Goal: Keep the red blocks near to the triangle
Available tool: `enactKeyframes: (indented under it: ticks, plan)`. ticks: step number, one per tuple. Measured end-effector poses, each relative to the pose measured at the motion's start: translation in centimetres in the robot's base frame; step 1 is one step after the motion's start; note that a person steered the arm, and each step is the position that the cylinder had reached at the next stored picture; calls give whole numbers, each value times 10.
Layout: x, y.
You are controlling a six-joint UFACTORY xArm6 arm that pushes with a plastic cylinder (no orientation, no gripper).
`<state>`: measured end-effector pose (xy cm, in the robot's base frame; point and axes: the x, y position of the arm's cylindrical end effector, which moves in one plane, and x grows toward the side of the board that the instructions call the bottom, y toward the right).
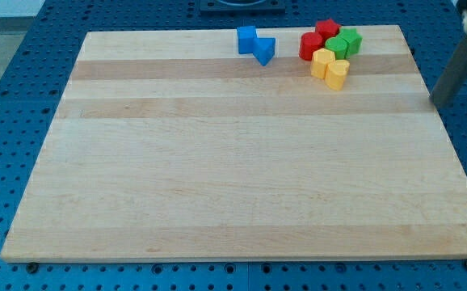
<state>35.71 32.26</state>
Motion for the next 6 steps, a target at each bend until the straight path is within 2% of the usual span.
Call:
enactKeyframes:
  ticks: [1,2,3,4,5,6]
  plan:
    - [-95,-4]
    - [-156,-46]
    - [-166,-55]
    - [-165,-117]
    - [-165,-151]
    - [-135,-162]
